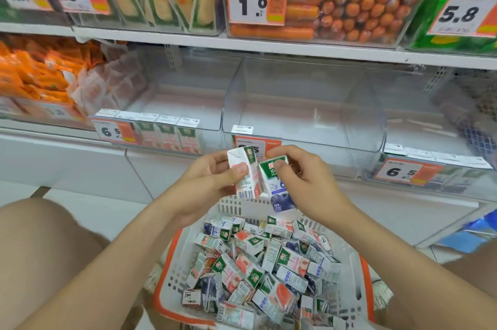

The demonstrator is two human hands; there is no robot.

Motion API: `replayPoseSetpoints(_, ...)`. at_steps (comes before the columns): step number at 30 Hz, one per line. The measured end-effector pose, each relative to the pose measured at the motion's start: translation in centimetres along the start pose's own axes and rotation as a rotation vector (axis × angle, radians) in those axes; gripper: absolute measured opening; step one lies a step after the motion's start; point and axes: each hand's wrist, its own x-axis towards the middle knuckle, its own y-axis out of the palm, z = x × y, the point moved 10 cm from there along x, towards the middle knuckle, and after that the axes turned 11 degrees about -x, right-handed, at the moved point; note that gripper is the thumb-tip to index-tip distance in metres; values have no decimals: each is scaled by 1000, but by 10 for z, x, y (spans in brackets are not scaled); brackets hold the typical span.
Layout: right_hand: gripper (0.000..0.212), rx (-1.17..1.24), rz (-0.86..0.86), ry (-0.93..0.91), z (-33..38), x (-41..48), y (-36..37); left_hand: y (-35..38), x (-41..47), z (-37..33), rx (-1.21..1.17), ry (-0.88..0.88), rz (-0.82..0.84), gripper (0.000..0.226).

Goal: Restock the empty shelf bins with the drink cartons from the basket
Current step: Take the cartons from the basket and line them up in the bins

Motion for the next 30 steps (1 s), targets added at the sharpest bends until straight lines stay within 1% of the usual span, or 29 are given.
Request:
replayPoseSetpoints(2, 20, 23, 7, -52, 12, 3, 6, 1, -4, -9, -48, 23, 10, 40)
replayPoseSetpoints(4, 19, 33, 2, -88, 21, 7, 9, 4, -7, -15, -31, 54, 17, 36)
replayPoseSetpoints(7, 17, 33, 20, -130, 31, 14, 12, -4, -7, -22, 13, 98, -29, 28)
replayPoseSetpoints(10, 15, 34, -35, -107, 28, 21, 11, -15, -6, -26, -46, 66, -73, 26)
replayPoseSetpoints(11, 15, 43, -60, -87, 25, 24, 10, -20, -6, -30, -33, 65, -95, 25)
replayPoseSetpoints(12, 15, 43, -80, -76, 24, 26, 10, -25, -7, -35, 18, 72, -121, 23)
replayPoseSetpoints(14, 17, 30, -89, -85, 26, 29, 11, -35, -11, -50, 191, 113, -194, 19)
replayPoseSetpoints(16, 19, 22, -79, -109, 33, 31, 13, -46, -15, -69, 363, 191, -268, 22)
replayPoseSetpoints(19, 20, -12, -95, -129, 44, 35, 11, -61, -22, -108, 597, 407, -371, 25)
replayPoseSetpoints(21, 21, -53, -134, -151, 50, 39, 7, -65, -21, -132, 732, 559, -393, 30)
replayPoseSetpoints(23, 23, -86, -167, -157, 53, 44, 4, -70, -14, -146, 787, 642, -391, 34)
replayPoseSetpoints(25, 25, -107, -205, -158, 54, 49, 1, -72, -2, -151, 826, 687, -396, 35)
replayPoseSetpoints(27, 26, -100, -231, -139, 52, 53, -2, -70, 13, -149, 925, 698, -383, 36)
replayPoseSetpoints(28, 27, -91, -239, -133, 51, 55, -3, -68, 23, -145, 987, 678, -355, 36)
replayPoseSetpoints(30, 26, -86, -248, -131, 51, 60, -6, -66, 44, -130, 1117, 582, -254, 37)
